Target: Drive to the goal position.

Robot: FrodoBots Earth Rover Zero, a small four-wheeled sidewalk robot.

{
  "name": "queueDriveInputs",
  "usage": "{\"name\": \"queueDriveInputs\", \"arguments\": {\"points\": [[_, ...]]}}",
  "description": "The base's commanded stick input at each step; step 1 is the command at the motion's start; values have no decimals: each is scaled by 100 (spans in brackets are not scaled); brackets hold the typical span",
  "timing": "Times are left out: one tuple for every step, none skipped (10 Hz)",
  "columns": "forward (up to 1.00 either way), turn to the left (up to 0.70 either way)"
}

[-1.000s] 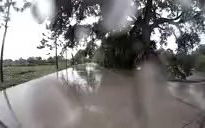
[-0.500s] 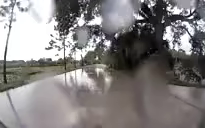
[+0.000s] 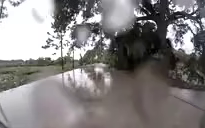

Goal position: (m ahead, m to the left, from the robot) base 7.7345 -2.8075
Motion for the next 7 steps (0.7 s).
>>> {"name": "queueDriveInputs", "arguments": {"points": [[5,0],[0,0],[0,0],[0,0],[0,0],[0,0],[0,0]]}}
